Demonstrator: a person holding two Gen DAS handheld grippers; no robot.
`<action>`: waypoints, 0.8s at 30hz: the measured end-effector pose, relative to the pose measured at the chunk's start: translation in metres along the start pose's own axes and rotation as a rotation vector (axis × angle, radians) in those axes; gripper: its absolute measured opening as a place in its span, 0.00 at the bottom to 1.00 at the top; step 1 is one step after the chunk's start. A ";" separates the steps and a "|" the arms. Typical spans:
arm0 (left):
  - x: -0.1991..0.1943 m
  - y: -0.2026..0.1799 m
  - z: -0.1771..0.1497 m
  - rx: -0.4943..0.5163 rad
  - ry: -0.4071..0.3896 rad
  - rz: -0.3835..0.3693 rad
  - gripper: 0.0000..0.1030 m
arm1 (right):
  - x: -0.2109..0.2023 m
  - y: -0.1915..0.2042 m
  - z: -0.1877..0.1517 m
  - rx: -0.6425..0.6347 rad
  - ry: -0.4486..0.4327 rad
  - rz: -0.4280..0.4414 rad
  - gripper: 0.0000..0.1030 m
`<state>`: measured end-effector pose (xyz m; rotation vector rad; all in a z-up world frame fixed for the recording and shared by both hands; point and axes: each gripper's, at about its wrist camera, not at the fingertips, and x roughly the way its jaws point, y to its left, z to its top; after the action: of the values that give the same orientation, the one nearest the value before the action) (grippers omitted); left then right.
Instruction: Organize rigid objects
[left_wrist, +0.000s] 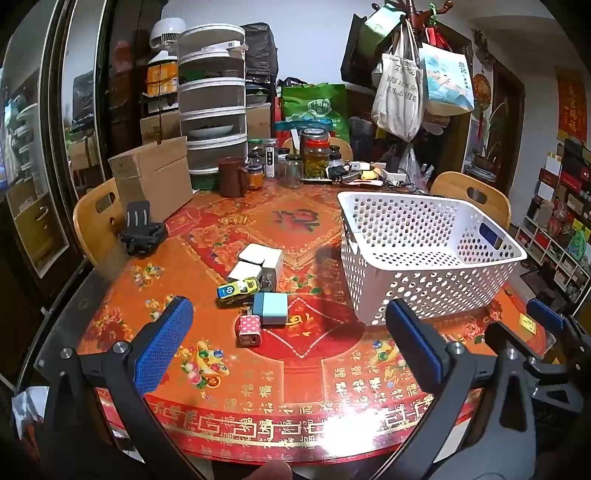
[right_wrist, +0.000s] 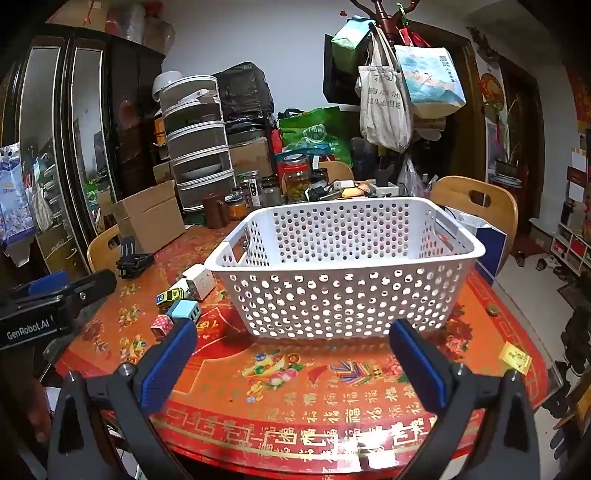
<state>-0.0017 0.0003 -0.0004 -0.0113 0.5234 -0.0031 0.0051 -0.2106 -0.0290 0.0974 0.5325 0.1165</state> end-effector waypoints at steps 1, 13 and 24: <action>0.005 0.004 0.000 -0.022 0.027 -0.008 1.00 | 0.000 0.000 0.000 -0.001 -0.001 -0.001 1.00; 0.008 -0.007 -0.004 -0.015 0.032 -0.008 1.00 | 0.001 0.003 -0.001 -0.012 0.000 -0.005 1.00; 0.008 0.004 -0.001 -0.021 0.039 -0.017 1.00 | 0.001 -0.001 -0.002 -0.008 0.000 -0.006 1.00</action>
<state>0.0053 0.0038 -0.0051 -0.0361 0.5625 -0.0150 0.0048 -0.2109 -0.0308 0.0878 0.5325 0.1123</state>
